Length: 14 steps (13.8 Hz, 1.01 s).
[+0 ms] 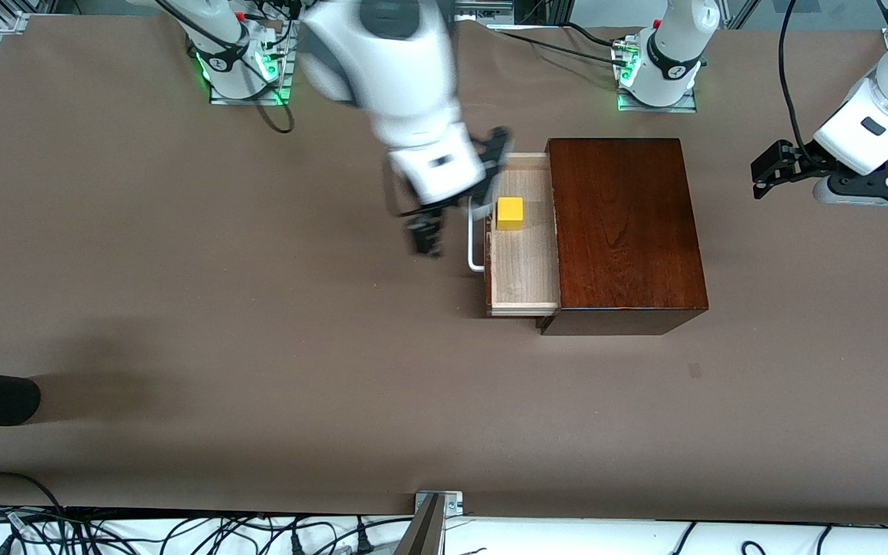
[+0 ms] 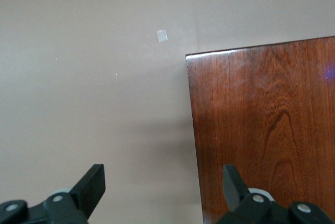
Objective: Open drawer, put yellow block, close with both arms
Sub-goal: 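Withdraw the right gripper while the left gripper reaches the drawer handle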
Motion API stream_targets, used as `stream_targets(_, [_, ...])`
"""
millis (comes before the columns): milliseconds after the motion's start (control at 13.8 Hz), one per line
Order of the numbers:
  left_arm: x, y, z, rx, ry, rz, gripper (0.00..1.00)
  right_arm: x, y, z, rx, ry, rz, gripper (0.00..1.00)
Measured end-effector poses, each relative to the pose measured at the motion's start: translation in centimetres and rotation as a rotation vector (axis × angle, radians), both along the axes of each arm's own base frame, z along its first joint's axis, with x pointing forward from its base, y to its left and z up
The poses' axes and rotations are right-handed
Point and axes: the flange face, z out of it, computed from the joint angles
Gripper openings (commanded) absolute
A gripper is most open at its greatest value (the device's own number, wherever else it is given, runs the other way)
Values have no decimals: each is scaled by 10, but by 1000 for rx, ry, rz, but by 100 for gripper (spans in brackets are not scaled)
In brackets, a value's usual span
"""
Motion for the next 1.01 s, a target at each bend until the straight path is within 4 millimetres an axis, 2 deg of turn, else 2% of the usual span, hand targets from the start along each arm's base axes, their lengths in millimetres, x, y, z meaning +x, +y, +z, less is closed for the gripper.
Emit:
stream_targets(145, [-3, -7, -2, -17, 31, -54, 100, 39, -77, 39, 66, -10, -122, 100])
stream_targets(289, [-7, -21, -4, -74, 59, -192, 100, 60, -154, 65, 142, 41, -243, 100])
stream_targets(434, [-11, -39, -10, -145, 104, -354, 100, 67, -237, 79, 184, 90, -365, 100])
stream_targets(506, [-12, -51, -16, -207, 128, -437, 100, 63, -278, 84, 182, 111, -428, 100])
stream_targets(579, [-11, -61, -24, -262, 148, -505, 100, 52, -310, 87, 170, 133, -484, 100])
stream_targets(723, [-9, -90, -44, -328, 188, -611, 100, 21, -355, 92, 151, 168, -595, 100])
stream_targets(796, [-11, -114, -54, -347, 211, -656, 100, 3, -370, 93, 149, 187, -653, 100])
stream_targets(868, [-16, -144, -62, -360, 235, -710, 100, -14, -383, 94, 148, 213, -719, 100])
stream_targets(1013, [-30, -213, -71, -373, 266, -837, 100, -38, -393, 91, 150, 259, -850, 100])
